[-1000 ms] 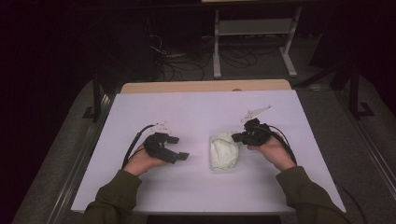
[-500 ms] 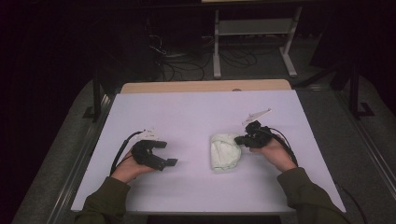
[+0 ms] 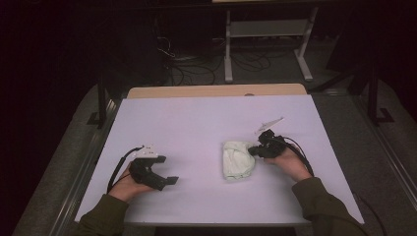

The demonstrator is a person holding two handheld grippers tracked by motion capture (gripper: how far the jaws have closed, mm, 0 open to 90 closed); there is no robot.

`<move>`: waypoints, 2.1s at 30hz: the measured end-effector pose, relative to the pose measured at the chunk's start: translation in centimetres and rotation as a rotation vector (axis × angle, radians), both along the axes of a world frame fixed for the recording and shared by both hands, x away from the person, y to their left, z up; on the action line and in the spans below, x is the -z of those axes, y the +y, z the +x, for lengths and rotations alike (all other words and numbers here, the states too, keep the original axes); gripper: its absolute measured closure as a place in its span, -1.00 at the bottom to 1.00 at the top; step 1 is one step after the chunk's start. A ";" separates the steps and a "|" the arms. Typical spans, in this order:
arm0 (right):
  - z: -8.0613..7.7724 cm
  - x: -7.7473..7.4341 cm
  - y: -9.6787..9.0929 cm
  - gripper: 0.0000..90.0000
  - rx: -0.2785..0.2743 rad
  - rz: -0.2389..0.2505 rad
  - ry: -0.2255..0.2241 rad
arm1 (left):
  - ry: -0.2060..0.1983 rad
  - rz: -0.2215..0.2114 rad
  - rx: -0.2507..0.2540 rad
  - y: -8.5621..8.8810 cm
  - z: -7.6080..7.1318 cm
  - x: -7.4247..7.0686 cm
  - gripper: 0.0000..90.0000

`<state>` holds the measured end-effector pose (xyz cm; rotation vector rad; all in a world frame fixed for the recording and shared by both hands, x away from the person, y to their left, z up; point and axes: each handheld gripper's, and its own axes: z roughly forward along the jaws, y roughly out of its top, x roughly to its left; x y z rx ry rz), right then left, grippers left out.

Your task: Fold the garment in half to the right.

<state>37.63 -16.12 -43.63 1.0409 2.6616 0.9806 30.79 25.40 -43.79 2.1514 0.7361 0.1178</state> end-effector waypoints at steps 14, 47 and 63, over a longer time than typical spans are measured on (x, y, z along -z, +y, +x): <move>-0.9 -0.7 -1.0 0.46 0.029 0.037 -0.010 | 0.006 0.014 -0.008 1.2 -1.0 0.7 -1.00; -7.9 0.0 -3.1 -0.94 0.140 0.079 -0.127 | 0.015 0.015 -0.013 1.7 -1.0 0.9 -1.00; -10.1 1.0 -4.0 -0.99 0.130 0.053 -0.119 | 0.017 0.012 -0.011 1.7 -1.0 0.8 -1.00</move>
